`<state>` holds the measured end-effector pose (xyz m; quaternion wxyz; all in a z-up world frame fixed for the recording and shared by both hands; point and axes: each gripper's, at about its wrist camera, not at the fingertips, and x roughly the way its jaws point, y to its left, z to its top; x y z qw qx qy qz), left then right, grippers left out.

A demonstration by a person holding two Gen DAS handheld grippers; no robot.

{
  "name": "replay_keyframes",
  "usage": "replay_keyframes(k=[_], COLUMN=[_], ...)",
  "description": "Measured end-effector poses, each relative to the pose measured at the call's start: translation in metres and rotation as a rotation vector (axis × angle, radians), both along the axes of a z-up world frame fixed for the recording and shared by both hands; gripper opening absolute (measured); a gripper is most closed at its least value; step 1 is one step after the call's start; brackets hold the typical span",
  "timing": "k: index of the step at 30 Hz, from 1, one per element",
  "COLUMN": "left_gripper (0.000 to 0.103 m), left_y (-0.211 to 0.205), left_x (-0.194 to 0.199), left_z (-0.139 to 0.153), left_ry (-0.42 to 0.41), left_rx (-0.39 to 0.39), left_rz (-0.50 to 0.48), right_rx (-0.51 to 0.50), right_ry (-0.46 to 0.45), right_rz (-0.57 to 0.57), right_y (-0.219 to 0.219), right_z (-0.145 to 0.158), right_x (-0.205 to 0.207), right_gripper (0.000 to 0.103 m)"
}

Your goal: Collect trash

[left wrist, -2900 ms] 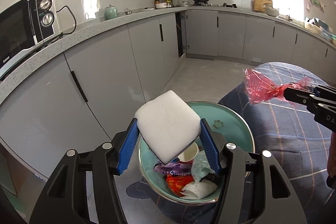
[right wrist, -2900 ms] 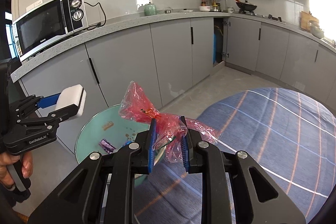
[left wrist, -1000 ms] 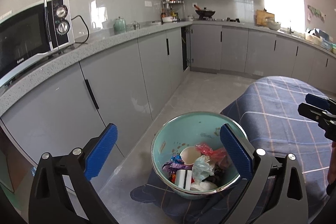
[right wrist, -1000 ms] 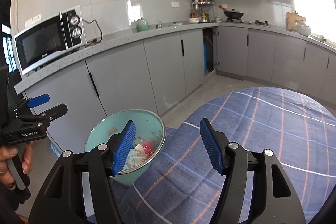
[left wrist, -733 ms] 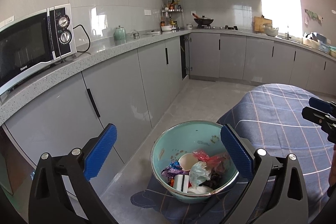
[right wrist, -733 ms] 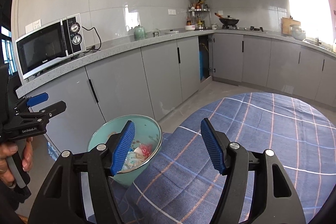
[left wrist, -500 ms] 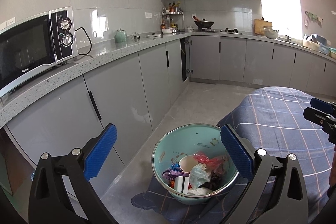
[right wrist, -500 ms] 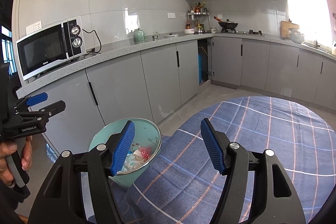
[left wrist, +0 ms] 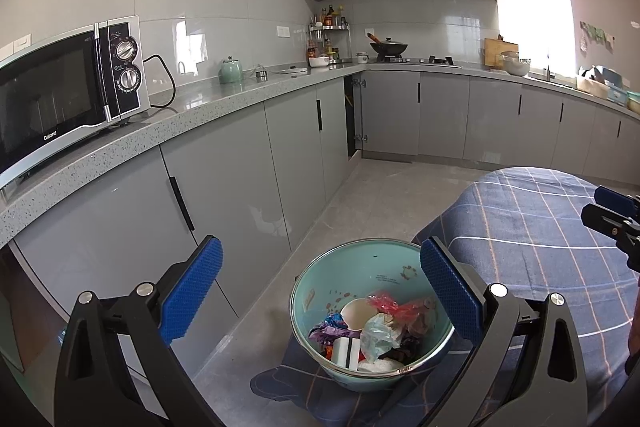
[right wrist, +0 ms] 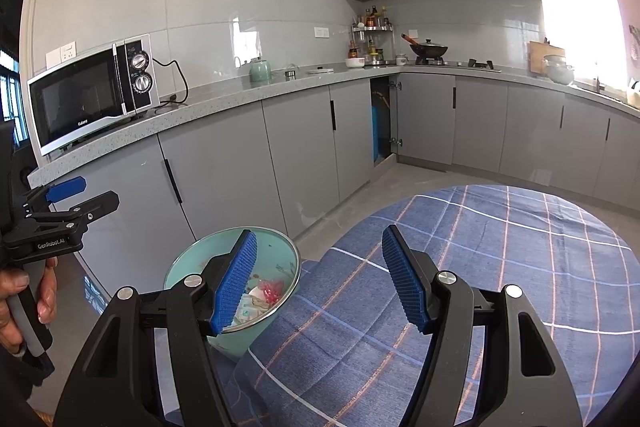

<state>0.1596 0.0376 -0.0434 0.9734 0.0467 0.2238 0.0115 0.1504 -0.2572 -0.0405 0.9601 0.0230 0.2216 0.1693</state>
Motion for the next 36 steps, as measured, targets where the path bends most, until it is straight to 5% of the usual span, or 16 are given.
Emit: replay_keyframes(k=[36], left_gripper=[0.098], left_y=[-0.005], left_x=[0.000], left_z=[0.002], left_ry=[-0.014], left_rx=[0.066], left_rz=[0.044], right_rx=[0.014], right_ry=[-0.024], right_rz=[-0.039], right_y=[-0.014], right_z=[0.004], right_x=[-0.007], right_gripper=[0.065])
